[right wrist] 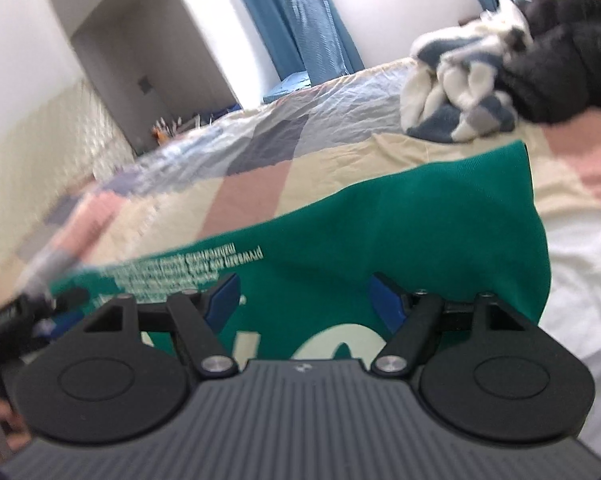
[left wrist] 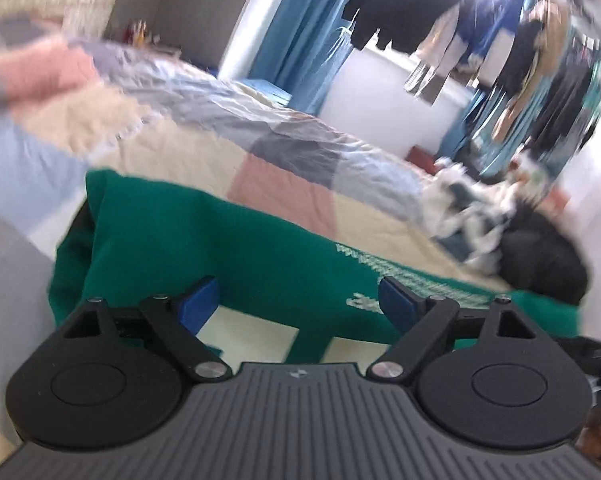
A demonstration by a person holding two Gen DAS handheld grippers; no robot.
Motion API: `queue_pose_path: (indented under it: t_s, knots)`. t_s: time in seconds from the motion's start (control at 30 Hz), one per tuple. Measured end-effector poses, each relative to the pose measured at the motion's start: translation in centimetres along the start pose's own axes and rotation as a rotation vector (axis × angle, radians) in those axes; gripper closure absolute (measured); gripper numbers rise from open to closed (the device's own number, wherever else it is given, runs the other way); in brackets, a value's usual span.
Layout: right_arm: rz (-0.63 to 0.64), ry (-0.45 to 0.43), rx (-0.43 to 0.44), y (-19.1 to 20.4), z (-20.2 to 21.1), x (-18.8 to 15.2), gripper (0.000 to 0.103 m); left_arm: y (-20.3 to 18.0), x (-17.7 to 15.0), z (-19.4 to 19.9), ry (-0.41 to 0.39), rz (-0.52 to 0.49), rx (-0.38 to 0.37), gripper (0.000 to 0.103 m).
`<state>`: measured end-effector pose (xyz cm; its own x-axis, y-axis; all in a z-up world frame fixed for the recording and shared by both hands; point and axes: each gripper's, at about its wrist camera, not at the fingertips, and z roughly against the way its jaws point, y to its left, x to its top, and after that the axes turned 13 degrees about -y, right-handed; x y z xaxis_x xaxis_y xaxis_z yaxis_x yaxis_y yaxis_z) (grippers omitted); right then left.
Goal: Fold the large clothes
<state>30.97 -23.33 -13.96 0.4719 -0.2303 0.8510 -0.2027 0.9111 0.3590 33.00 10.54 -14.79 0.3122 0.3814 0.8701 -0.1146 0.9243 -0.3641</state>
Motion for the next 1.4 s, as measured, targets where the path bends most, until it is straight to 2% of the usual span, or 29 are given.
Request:
queue_pose_path:
  t_s: [0.1, 0.2, 0.37, 0.53, 0.83, 1.07, 1.27, 1.4]
  knots:
    - [0.102, 0.005, -0.015, 0.7, -0.9, -0.5, 0.030, 0.2, -0.7, -2.1, 0.034, -0.036, 0.033, 0.014]
    - [0.151, 0.019, -0.031, 0.9, -2.1, -1.3, 0.030, 0.7, -1.3, -4.2, 0.076, -0.054, 0.052, 0.014]
    - [0.139, 0.045, -0.052, 0.5, -4.5, -1.9, 0.030, 2.0, -1.8, -6.5, 0.133, -0.025, 0.060, 0.014]
    - [0.146, 0.052, -0.068, 0.3, -5.8, -3.0, 0.030, 2.1, -2.4, -7.3, 0.149, -0.042, 0.072, 0.014]
    - [0.147, 0.023, -0.076, 0.6, -4.6, -3.4, 0.030, 1.6, -2.3, -5.8, 0.097, -0.061, 0.048, 0.013]
    - [0.124, 0.010, -0.097, 0.9, -2.5, -2.8, 0.029, 1.9, -1.4, -3.1, 0.043, 0.008, 0.038, 0.013]
    - [0.104, -0.007, -0.120, 0.8, -0.4, -2.6, 0.029, 1.0, -1.2, 0.7, -0.054, -0.062, 0.062, 0.013]
    - [0.107, -0.045, -0.158, 0.5, 0.2, -2.4, 0.029, 1.3, -1.5, 0.9, -0.032, -0.083, 0.094, 0.013]
